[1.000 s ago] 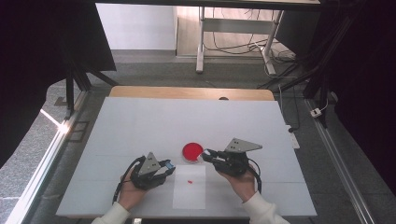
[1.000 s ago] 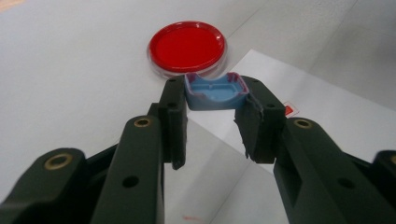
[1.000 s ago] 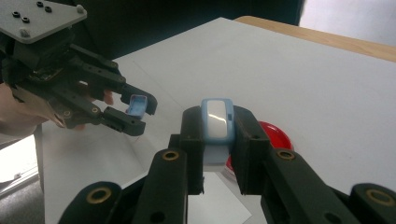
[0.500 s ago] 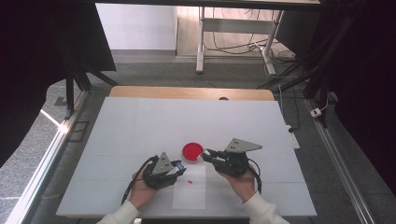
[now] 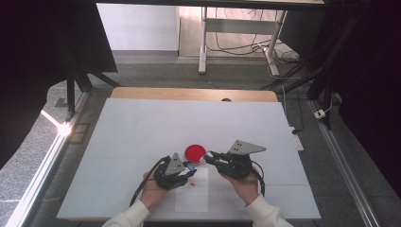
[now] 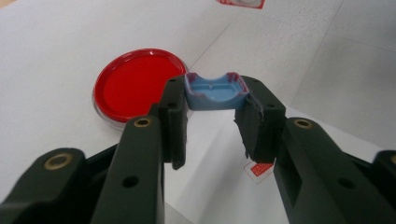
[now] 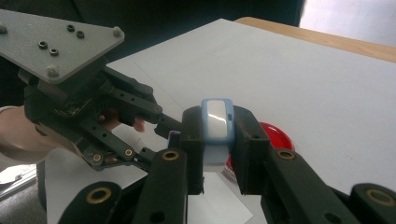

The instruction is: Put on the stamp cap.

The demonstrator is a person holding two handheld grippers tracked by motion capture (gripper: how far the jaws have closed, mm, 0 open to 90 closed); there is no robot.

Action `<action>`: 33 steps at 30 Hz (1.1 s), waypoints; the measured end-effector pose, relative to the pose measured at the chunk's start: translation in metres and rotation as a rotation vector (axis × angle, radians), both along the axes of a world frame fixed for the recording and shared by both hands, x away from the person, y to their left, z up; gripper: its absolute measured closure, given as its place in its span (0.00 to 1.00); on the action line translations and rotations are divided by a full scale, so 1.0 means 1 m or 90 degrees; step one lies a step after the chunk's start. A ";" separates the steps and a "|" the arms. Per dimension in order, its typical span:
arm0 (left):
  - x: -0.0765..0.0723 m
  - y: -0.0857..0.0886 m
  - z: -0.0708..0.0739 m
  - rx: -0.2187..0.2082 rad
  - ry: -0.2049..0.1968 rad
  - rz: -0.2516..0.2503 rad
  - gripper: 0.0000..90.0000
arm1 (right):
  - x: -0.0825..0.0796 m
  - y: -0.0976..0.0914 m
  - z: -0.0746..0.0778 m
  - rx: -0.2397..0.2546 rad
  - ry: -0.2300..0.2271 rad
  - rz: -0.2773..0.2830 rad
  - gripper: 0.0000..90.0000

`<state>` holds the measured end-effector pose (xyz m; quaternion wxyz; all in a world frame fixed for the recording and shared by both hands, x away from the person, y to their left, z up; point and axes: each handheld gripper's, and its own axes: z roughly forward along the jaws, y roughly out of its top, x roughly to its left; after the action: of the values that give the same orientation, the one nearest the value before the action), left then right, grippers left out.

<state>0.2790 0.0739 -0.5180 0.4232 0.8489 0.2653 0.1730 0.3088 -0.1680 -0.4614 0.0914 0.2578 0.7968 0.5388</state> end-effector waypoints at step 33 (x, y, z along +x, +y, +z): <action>0.008 -0.023 -0.004 0.005 0.000 -0.014 0.71 | -0.001 0.003 -0.004 -0.006 0.004 0.000 0.83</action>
<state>0.2871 0.0510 -0.5222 0.4220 0.8534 0.2552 0.1691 0.3079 -0.1646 -0.4656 0.0903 0.2590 0.7995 0.5343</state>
